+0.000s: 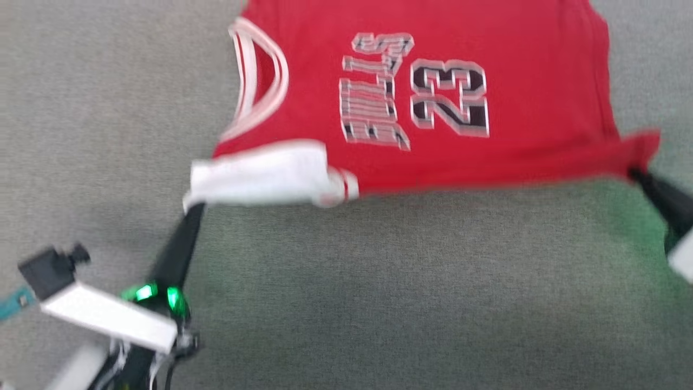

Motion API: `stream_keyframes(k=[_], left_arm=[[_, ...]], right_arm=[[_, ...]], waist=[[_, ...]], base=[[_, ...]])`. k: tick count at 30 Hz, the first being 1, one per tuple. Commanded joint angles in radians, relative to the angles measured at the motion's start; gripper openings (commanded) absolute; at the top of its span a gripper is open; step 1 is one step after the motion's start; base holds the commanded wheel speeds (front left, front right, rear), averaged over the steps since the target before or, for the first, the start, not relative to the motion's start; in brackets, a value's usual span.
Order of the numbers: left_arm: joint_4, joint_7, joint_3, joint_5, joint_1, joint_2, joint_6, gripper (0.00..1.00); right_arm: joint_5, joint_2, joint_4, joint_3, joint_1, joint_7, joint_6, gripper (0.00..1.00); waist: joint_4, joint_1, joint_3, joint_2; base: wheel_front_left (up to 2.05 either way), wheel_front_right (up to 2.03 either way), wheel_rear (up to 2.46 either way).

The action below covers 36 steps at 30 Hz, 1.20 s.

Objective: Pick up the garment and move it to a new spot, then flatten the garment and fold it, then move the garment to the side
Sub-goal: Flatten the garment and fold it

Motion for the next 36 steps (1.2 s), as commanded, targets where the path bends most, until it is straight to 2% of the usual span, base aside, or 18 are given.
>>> stream_keyframes(k=[1, 5, 9, 12, 16, 19, 23, 32, 36], left_arm=[[-0.037, -0.006, -0.006, 0.004, 0.051, 0.024, 0.001, 0.00], [-0.111, -0.007, -0.005, 0.005, 0.155, 0.063, 0.001, 0.00], [-0.168, -0.007, 0.022, 0.016, 0.241, 0.073, 0.001, 0.00], [-0.199, -0.007, 0.032, 0.038, 0.279, 0.078, 0.001, 0.00], [-0.203, 0.002, 0.017, 0.055, 0.226, 0.088, 0.001, 0.00], [-0.184, 0.021, 0.007, 0.059, 0.168, 0.091, 0.001, 0.00], [-0.114, 0.068, -0.012, 0.052, 0.008, 0.069, 0.001, 0.00], [0.173, 0.164, -0.050, 0.017, -0.332, 0.008, 0.001, 0.00], [0.289, 0.186, -0.080, 0.034, -0.401, 0.000, 0.001, 0.00]], right_arm=[[0.001, -0.008, -0.053, -0.044, 0.092, 0.029, -0.002, 0.00], [-0.029, 0.016, -0.182, -0.151, 0.275, 0.090, -0.002, 0.00], [-0.058, 0.079, -0.315, -0.253, 0.412, 0.162, -0.002, 0.00], [-0.090, 0.133, -0.397, -0.314, 0.463, 0.205, -0.002, 0.00], [-0.113, 0.198, -0.454, -0.357, 0.440, 0.245, -0.001, 0.00], [-0.124, 0.220, -0.456, -0.362, 0.409, 0.265, -0.001, 0.00], [-0.145, 0.247, -0.428, -0.361, 0.320, 0.286, -0.001, 0.00], [-0.172, 0.278, -0.304, -0.361, 0.141, 0.256, -0.001, 0.00], [-0.190, 0.276, -0.262, -0.338, 0.109, 0.232, -0.001, 0.00]], waist=[[0.010, -0.0001, -0.021, -0.0001], [0.013, -0.0001, -0.033, -0.0001], [0.007, -0.0001, -0.037, -0.0001], [0.002, -0.0001, -0.036, -0.0001], [-0.002, -0.0001, -0.031, -0.0001], [-0.003, -0.0001, -0.023, -0.0001], [-0.008, -0.0001, 0.006, -0.0001], [-0.037, -0.0001, 0.101, -0.0001], [-0.050, -0.0001, 0.132, -0.0001]], base=[[0.00, 0.00, 0.00], [0.00, 0.00, 0.00], [0.00, 0.00, 0.00], [0.00, 0.00, 0.00], [0.00, 0.00, 0.00], [0.00, 0.00, 0.00], [0.00, 0.00, 0.00], [0.00, 0.00, 0.00], [0.00, 0.00, 0.00]])
